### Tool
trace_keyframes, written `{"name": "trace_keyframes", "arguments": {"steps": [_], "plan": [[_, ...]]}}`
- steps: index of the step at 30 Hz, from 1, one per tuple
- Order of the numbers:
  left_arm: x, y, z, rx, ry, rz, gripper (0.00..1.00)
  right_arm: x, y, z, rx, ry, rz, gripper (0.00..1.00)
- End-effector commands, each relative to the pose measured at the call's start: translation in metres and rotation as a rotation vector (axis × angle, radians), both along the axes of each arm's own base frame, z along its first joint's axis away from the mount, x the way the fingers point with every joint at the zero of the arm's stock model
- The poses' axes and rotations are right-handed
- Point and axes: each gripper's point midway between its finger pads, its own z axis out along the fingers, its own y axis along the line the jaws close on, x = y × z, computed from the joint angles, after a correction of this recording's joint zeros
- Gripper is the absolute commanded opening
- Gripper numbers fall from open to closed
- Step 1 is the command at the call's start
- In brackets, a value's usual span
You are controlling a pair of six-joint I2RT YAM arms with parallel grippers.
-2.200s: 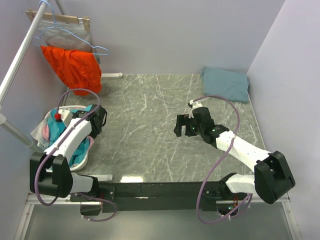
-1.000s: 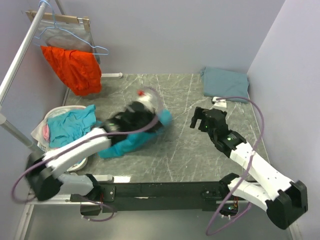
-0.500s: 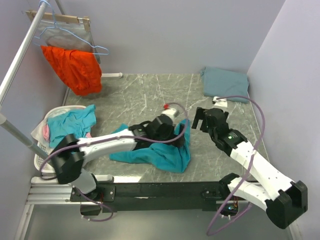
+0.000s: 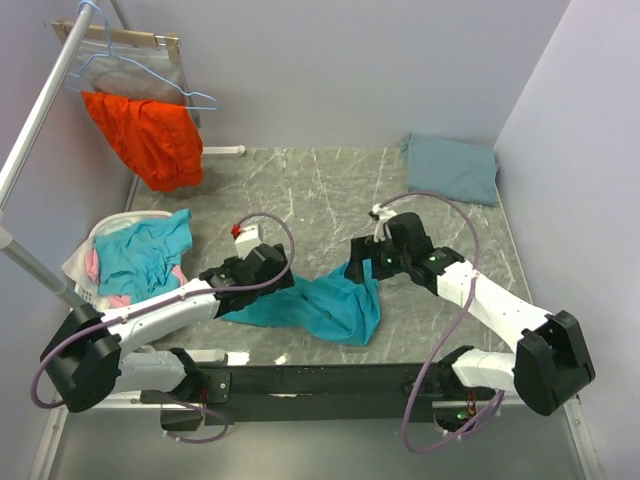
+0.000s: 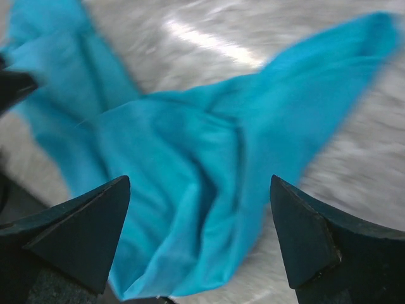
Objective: Fold and stack the t-shirts
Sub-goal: Flatten out the tshirt
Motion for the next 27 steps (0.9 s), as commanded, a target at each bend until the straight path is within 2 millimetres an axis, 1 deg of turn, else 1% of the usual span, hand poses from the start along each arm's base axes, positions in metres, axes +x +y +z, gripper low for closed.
{"name": "trace_keyframes", "arguments": {"steps": [1,2,4,5,7,8,9,11,13,14,15,16,17,18,19,20,21,22,24,25,26,27], "plan": [[-0.005,0.017,-0.029,0.020,0.069,0.121,0.99,-0.017,0.044,0.012,0.106,-0.002,0.257,0.96],[-0.007,0.019,-0.033,0.022,0.079,0.131,1.00,-0.018,0.050,0.005,0.094,0.013,0.277,0.96],[-0.007,0.023,-0.039,0.041,0.086,0.148,0.99,-0.018,0.056,-0.002,0.078,0.028,0.297,0.96],[-0.007,0.025,-0.041,0.037,0.087,0.163,0.99,-0.016,0.061,-0.009,0.071,0.042,0.306,0.96],[-0.005,0.029,-0.044,0.047,0.089,0.175,0.99,-0.016,0.068,-0.017,0.044,0.053,0.325,0.95],[-0.003,0.034,-0.046,0.053,0.090,0.194,0.99,-0.012,0.071,-0.025,0.027,0.065,0.322,0.95],[-0.003,0.037,-0.048,0.055,0.094,0.198,0.99,-0.012,0.075,-0.030,0.009,0.071,0.329,0.95],[0.002,0.041,-0.052,0.041,0.093,0.208,0.99,-0.004,0.081,-0.041,-0.025,0.081,0.316,0.93],[0.005,0.044,-0.054,0.038,0.092,0.208,0.99,0.001,0.082,-0.049,-0.057,0.085,0.302,0.91],[0.008,0.047,-0.055,0.035,0.088,0.214,0.99,0.005,0.083,-0.053,-0.069,0.090,0.291,0.88],[0.008,0.047,-0.056,0.032,0.089,0.208,0.99,0.007,0.083,-0.056,-0.078,0.089,0.282,0.81],[0.010,0.048,-0.057,0.029,0.086,0.204,0.99,0.010,0.082,-0.058,-0.087,0.088,0.272,0.68],[0.010,0.051,-0.062,0.037,0.092,0.206,0.97,0.012,0.082,-0.061,-0.094,0.090,0.263,0.63],[0.013,0.049,-0.062,0.025,0.080,0.196,0.89,0.013,0.081,-0.063,-0.104,0.097,0.258,0.59],[0.013,0.049,-0.067,0.036,0.088,0.191,0.83,0.013,0.081,-0.064,-0.108,0.099,0.261,0.49],[0.015,0.051,-0.071,0.047,0.095,0.190,0.76,0.015,0.080,-0.065,-0.114,0.096,0.254,0.42],[0.016,0.052,-0.074,0.052,0.103,0.194,0.44,0.016,0.079,-0.064,-0.117,0.092,0.244,0.36],[0.017,0.052,-0.079,0.070,0.118,0.198,0.28,0.016,0.079,-0.061,-0.112,0.084,0.244,0.24],[0.018,0.052,-0.081,0.079,0.130,0.199,0.01,0.016,0.076,-0.048,-0.101,0.044,0.228,0.12],[0.020,0.051,-0.076,0.075,0.123,0.202,0.01,0.016,0.073,-0.042,-0.102,0.027,0.219,0.01],[0.021,0.049,-0.072,0.072,0.115,0.196,0.01,0.018,0.069,-0.023,-0.089,-0.017,0.197,0.00],[0.021,0.050,-0.062,0.059,0.099,0.193,0.01,0.022,0.063,-0.014,-0.104,-0.052,0.162,0.00]]}}
